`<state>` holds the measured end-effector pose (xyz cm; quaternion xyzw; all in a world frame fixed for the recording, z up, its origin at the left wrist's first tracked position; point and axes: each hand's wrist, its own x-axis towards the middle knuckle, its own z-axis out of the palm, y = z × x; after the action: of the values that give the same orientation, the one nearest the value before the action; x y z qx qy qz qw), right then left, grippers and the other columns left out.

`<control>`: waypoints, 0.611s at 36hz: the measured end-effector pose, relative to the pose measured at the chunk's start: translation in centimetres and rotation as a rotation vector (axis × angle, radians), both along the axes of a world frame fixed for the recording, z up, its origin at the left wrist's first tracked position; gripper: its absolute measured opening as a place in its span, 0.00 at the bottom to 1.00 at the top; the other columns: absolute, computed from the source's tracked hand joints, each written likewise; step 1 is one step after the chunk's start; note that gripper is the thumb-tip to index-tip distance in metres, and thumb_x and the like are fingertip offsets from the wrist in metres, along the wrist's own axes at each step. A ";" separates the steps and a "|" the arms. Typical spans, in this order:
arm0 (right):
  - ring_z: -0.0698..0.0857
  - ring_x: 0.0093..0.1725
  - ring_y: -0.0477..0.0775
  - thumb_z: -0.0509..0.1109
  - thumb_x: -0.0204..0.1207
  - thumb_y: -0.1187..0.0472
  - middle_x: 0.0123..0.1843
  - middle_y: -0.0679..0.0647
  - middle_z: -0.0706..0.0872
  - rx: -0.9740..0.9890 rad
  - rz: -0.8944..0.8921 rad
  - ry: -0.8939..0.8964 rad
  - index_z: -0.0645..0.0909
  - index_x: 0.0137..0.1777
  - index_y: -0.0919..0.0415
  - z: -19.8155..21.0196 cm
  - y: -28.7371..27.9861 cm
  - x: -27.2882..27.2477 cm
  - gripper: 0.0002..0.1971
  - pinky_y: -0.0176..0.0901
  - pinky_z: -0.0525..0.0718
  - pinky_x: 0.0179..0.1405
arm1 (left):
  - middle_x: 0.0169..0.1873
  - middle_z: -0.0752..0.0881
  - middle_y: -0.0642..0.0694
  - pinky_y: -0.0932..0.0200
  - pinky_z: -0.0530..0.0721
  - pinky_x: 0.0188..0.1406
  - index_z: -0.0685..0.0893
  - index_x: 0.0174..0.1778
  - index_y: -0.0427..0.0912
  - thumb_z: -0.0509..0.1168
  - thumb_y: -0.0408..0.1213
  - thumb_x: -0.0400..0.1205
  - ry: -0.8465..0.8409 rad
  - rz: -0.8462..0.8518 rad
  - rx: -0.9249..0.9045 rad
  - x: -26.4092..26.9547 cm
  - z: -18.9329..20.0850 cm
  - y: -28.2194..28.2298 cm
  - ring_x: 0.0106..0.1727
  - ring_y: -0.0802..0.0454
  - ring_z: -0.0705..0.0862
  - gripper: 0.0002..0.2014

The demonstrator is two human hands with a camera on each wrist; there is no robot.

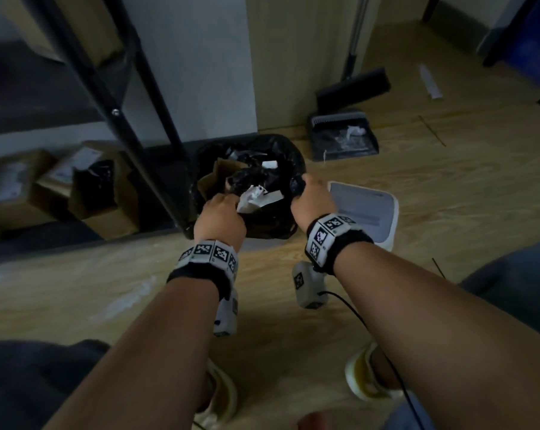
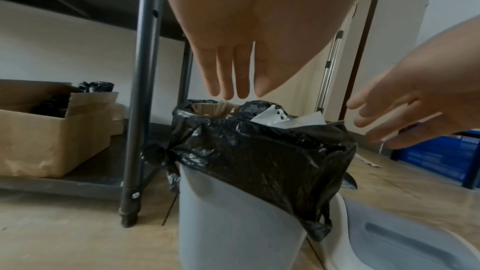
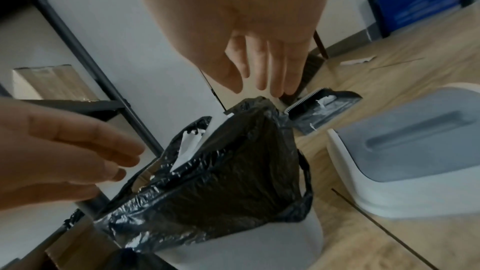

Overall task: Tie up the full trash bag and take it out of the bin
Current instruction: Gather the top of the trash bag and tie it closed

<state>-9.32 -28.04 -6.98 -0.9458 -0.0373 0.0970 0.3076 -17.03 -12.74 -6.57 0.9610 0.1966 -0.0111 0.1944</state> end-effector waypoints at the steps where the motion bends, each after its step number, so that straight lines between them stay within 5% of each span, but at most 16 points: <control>1: 0.82 0.63 0.65 0.61 0.81 0.64 0.70 0.62 0.77 -0.007 -0.023 0.017 0.62 0.80 0.58 -0.4 0.0 -0.1 0.27 0.54 0.84 0.58 | 0.69 0.75 0.43 0.44 0.82 0.63 0.77 0.71 0.44 0.55 0.30 0.84 -0.003 -0.004 0.011 -0.2 -0.2 0.1 0.69 0.41 0.75 0.19; 4: 0.83 0.61 0.66 0.61 0.80 0.64 0.67 0.64 0.79 0.005 -0.103 0.079 0.67 0.74 0.63 -2.2 0.0 0.2 0.22 0.54 0.84 0.58 | 0.68 0.77 0.43 0.45 0.82 0.62 0.78 0.69 0.43 0.56 0.30 0.84 0.014 -0.021 0.039 -0.5 -0.8 0.2 0.68 0.43 0.75 0.18; 8: 0.85 0.56 0.65 0.61 0.79 0.62 0.54 0.63 0.84 -0.049 -0.091 0.205 0.76 0.59 0.67 -4.8 0.3 0.7 0.12 0.44 0.75 0.42 | 0.67 0.77 0.44 0.46 0.83 0.62 0.78 0.68 0.42 0.57 0.31 0.84 0.054 -0.047 0.095 -0.7 -1.8 0.0 0.68 0.44 0.75 0.16; 10: 0.84 0.49 0.64 0.62 0.79 0.62 0.53 0.64 0.84 -0.054 -0.084 0.246 0.77 0.61 0.67 -5.9 0.6 0.9 0.13 0.43 0.73 0.40 | 0.65 0.79 0.44 0.46 0.84 0.59 0.80 0.66 0.42 0.58 0.31 0.84 0.016 -0.048 0.124 -0.7 -2.3 0.0 0.66 0.45 0.76 0.15; 14: 0.76 0.29 0.52 0.66 0.77 0.61 0.34 0.54 0.78 -0.016 -0.094 0.287 0.71 0.72 0.68 -7.6 1.7 0.9 0.24 0.38 0.70 0.22 | 0.59 0.82 0.44 0.48 0.85 0.52 0.84 0.59 0.41 0.59 0.35 0.85 -0.069 -0.038 0.174 -0.3 -2.7 0.5 0.62 0.45 0.79 0.11; 18: 0.80 0.39 0.56 0.71 0.74 0.60 0.54 0.61 0.85 0.141 -0.152 0.318 0.62 0.79 0.64 -8.5 2.8 1.2 0.35 0.44 0.78 0.37 | 0.50 0.85 0.44 0.48 0.84 0.46 0.86 0.50 0.39 0.59 0.37 0.85 -0.142 -0.060 0.207 0.0 -3.0 0.7 0.56 0.43 0.81 0.11; 22: 0.77 0.39 0.57 0.67 0.77 0.58 0.54 0.62 0.84 0.046 -0.131 0.314 0.73 0.69 0.67 -8.9 3.7 1.8 0.23 0.43 0.74 0.40 | 0.42 0.87 0.43 0.48 0.85 0.40 0.90 0.43 0.37 0.64 0.34 0.81 -0.195 -0.040 0.195 0.1 -3.4 0.7 0.48 0.42 0.84 0.09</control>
<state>-7.51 -24.33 -15.86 -0.9121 0.0710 0.2224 0.3371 -16.96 -12.06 -9.94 0.9755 0.1579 0.0977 0.1180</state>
